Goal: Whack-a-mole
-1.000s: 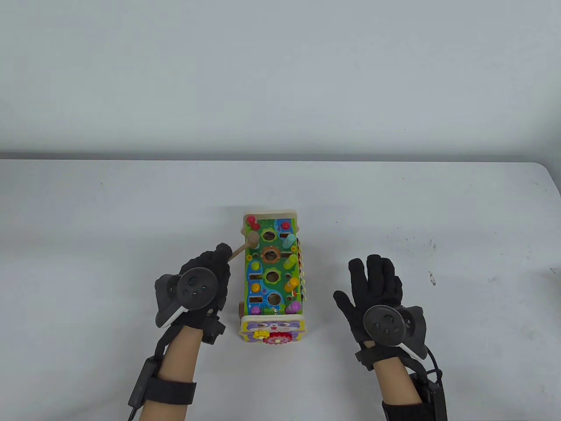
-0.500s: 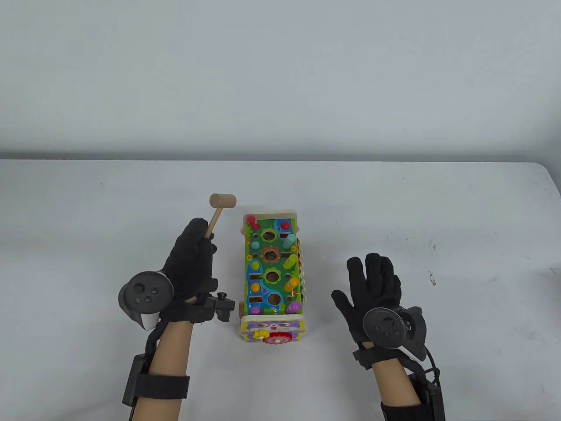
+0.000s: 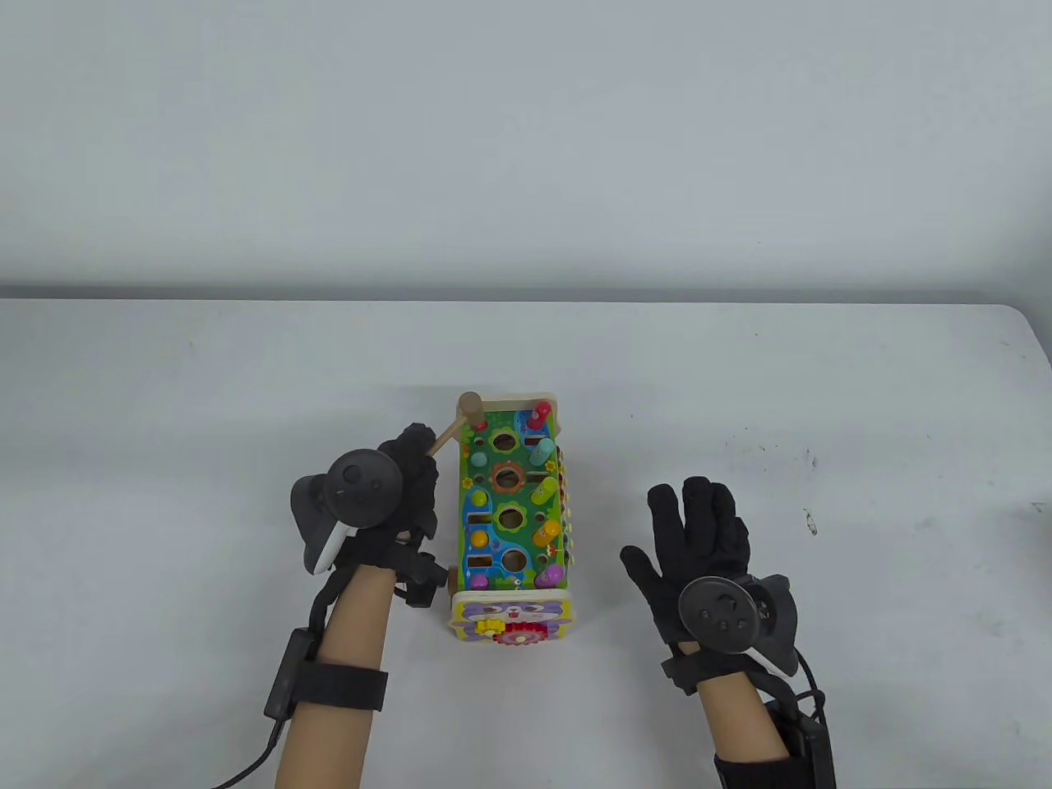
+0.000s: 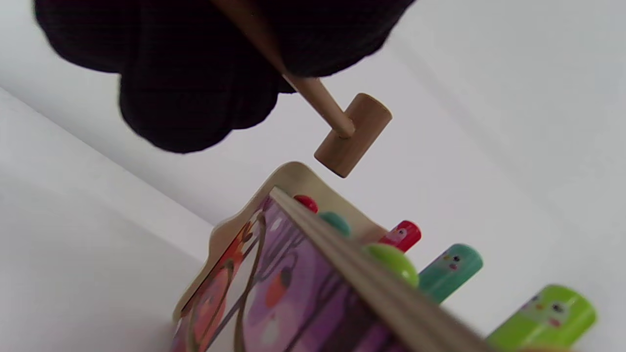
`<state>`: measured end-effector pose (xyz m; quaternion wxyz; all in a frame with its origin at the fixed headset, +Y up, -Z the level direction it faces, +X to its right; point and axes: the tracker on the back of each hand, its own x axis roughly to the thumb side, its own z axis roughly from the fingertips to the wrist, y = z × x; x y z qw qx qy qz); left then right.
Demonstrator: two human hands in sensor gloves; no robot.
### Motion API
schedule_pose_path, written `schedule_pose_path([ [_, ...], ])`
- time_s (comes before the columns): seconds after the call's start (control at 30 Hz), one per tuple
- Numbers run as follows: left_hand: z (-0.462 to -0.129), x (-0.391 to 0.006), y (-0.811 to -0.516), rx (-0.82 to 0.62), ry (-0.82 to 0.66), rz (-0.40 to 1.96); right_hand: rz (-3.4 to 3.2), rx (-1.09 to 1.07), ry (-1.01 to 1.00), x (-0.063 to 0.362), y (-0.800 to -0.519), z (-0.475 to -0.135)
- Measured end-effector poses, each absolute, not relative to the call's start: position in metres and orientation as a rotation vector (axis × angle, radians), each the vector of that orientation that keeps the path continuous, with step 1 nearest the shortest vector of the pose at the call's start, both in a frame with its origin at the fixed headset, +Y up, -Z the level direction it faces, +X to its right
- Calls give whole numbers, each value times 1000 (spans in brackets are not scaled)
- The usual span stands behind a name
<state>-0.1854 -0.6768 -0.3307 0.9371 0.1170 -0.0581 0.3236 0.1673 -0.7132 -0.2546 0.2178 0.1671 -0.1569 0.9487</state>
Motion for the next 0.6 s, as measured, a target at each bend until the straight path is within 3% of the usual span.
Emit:
schedule_pose_path([
  [0.27,-294,-208,-662,483,-154,842,2616,465,-441,167,-713,-253],
  [0.6,-243,-240,-673,529,-153,863,2621,468,-452,166,-713,-252],
])
